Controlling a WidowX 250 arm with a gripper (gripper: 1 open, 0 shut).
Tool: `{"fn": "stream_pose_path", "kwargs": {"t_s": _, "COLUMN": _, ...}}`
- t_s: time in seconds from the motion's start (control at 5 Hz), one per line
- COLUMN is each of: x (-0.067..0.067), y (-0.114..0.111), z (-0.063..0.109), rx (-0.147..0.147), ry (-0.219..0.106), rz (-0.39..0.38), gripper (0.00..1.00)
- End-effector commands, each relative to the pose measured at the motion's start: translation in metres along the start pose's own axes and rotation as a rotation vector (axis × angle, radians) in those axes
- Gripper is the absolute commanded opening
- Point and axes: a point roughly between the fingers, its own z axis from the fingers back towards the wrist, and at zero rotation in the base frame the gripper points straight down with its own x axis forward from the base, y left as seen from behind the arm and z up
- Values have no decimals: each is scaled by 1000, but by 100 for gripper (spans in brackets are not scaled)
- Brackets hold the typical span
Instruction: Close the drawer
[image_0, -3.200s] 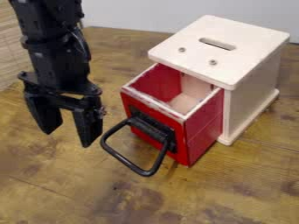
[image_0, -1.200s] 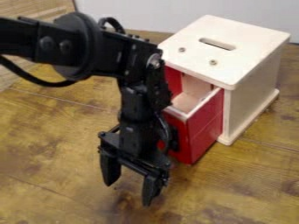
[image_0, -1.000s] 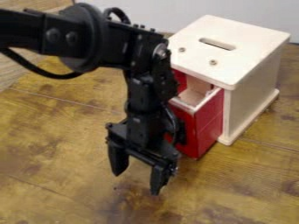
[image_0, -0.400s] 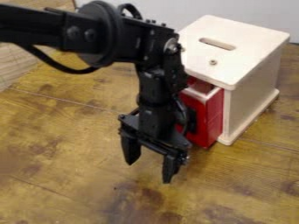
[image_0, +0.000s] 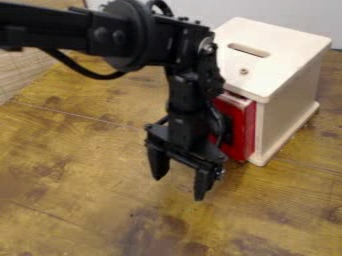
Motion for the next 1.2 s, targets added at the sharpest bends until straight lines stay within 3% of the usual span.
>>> {"fn": "stream_pose_path", "kwargs": {"t_s": 0.0, "x": 18, "y": -2, "z": 26, "rx": 7, "ry": -87, "rz": -7, "gripper": 100}}
{"fn": "stream_pose_path", "kwargs": {"t_s": 0.6, "x": 20, "y": -6, "z": 27, "rx": 12, "ry": -108, "rz": -2, "gripper": 100}}
{"fn": "stream_pose_path", "kwargs": {"t_s": 1.0, "x": 11, "y": -8, "z": 46, "rx": 28, "ry": -115, "rz": 4, "gripper": 100}}
